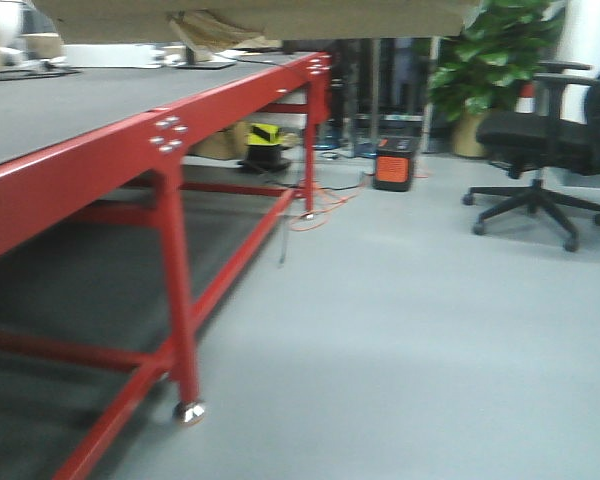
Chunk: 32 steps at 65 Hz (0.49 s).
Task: Stack two boxes on right shelf middle
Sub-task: 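Turn the base away from the red table carrying the boxes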
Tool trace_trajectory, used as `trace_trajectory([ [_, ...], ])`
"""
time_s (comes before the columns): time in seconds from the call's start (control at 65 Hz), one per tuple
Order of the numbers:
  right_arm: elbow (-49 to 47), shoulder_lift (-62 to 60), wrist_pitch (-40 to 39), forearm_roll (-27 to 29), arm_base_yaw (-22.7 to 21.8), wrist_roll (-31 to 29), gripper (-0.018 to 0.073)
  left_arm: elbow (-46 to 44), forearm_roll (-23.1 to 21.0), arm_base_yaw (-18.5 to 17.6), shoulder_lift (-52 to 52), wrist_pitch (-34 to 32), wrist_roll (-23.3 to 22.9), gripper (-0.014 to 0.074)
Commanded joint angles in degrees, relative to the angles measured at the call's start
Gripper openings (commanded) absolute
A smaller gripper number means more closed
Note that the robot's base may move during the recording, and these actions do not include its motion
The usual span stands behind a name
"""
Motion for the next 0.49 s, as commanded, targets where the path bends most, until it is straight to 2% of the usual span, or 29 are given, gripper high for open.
trace_trajectory([
  [0.0,-1.1,-1.1,-3.7,-1.5,-0.4,-0.2,-0.0154,-0.8,2.1,0.0,-0.7,-1.2,0.0,-0.0111],
  [0.477,-1.1,-1.1,-3.7,-1.5,-0.4,-0.2,-0.0154,-0.8,2.1,0.0,-0.7,-1.2,0.0,-0.0111],
])
